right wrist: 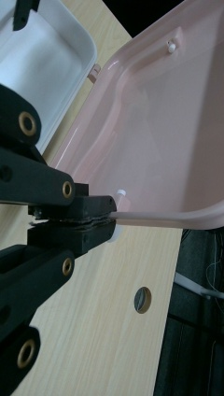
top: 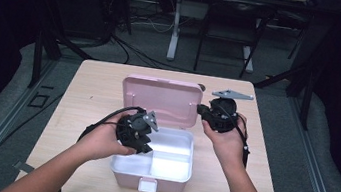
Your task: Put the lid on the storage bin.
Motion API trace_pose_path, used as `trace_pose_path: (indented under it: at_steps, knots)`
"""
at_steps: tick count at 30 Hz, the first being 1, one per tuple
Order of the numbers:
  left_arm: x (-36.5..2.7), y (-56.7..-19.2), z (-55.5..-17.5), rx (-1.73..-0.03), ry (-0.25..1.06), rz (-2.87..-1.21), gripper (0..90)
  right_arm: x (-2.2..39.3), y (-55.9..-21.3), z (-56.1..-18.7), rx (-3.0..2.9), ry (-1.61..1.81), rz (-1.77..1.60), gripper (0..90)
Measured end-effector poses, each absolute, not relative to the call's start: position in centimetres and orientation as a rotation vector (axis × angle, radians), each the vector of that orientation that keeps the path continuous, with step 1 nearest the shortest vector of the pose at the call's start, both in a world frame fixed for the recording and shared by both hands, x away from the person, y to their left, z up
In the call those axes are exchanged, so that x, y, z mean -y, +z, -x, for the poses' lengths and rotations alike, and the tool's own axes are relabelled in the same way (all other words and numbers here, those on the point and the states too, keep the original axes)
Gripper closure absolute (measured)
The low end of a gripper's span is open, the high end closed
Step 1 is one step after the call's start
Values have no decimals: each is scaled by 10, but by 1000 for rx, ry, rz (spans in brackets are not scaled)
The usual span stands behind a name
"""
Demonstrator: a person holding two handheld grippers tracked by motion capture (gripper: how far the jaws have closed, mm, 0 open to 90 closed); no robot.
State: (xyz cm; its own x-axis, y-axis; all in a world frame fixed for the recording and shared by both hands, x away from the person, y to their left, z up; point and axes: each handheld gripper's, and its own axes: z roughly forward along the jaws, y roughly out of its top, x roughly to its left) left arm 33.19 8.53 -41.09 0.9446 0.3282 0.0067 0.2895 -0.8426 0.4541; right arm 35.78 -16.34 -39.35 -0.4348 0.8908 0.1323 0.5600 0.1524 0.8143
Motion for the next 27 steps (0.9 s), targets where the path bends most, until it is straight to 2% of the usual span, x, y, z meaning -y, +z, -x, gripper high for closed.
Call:
trace_pose_path:
  at_steps: [17, 27]
  knots:
    - [-128, -405, -336, -622, 178, -2450, 733, 164, -394, -357, -2060, 1198, -1382, 875]
    - [-156, -393, -340, -779, 282, -2235, 736, 164, -394, -357, -2050, 1201, -1385, 874]
